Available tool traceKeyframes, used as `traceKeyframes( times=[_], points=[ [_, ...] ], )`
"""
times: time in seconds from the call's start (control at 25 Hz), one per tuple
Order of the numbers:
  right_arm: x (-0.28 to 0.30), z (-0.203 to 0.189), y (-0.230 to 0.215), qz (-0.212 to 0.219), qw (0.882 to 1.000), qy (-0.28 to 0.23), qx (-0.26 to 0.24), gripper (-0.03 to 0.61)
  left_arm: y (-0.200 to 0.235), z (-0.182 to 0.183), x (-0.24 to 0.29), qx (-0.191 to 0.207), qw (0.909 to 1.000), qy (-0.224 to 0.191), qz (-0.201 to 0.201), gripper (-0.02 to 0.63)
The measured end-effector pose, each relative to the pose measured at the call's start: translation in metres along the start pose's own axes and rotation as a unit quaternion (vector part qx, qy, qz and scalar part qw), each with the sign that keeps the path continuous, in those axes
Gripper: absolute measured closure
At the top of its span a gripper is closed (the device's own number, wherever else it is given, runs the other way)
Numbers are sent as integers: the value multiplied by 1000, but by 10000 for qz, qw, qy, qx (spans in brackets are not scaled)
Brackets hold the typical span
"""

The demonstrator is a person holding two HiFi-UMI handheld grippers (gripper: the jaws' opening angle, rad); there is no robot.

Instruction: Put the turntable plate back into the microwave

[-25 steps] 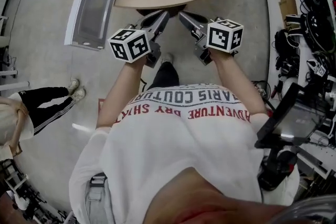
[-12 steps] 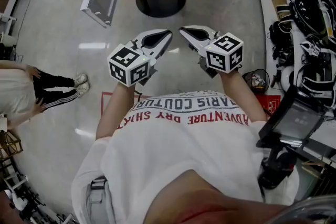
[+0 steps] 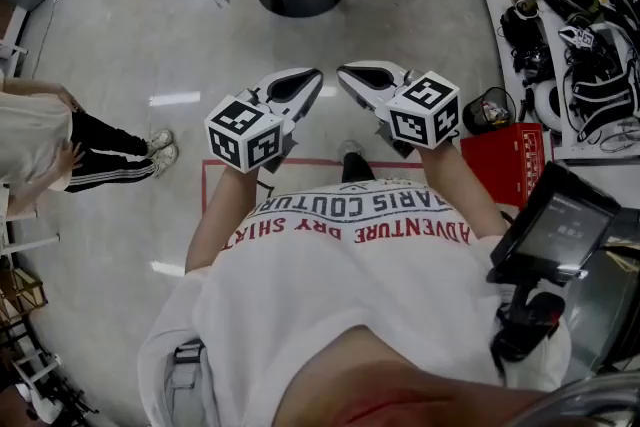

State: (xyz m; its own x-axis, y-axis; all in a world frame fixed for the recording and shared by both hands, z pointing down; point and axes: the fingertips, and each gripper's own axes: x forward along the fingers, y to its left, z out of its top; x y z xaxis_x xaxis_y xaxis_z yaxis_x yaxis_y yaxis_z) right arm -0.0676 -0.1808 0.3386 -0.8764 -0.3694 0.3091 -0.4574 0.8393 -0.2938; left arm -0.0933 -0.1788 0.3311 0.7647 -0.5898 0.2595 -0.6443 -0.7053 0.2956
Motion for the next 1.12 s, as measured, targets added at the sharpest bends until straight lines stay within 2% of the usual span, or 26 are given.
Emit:
traceKeyframes(
  times=[0.08,0.12,0.24,0.36,0.52,0.76,1.0,1.12],
  points=[
    [7,9,41,24,9997,-77,224,580,-10,7,-34,102,9996,217,-158,595],
    [4,-1,69,65,9995,-75,290,580,-25,-4,-54,133,9994,247,-190,595],
    [-24,-68,153,78,9997,-7,211,580,-89,-66,-114,140,9998,56,-151,596],
    [-85,-118,202,88,9999,-59,48,578,-168,-113,-139,121,9999,-96,-21,595],
    [-159,-160,247,216,9994,-158,-205,578,-257,-156,-153,134,9992,-335,169,595],
    [-248,-182,304,301,9990,-178,-264,580,-360,-170,-176,187,9984,-433,326,595],
    [-344,-242,357,279,9991,-101,-303,580,-472,-221,-182,73,9978,-551,370,596],
    [-390,-264,377,288,9989,-66,-372,580,-527,-233,-180,156,9978,-520,383,595]
  ],
)
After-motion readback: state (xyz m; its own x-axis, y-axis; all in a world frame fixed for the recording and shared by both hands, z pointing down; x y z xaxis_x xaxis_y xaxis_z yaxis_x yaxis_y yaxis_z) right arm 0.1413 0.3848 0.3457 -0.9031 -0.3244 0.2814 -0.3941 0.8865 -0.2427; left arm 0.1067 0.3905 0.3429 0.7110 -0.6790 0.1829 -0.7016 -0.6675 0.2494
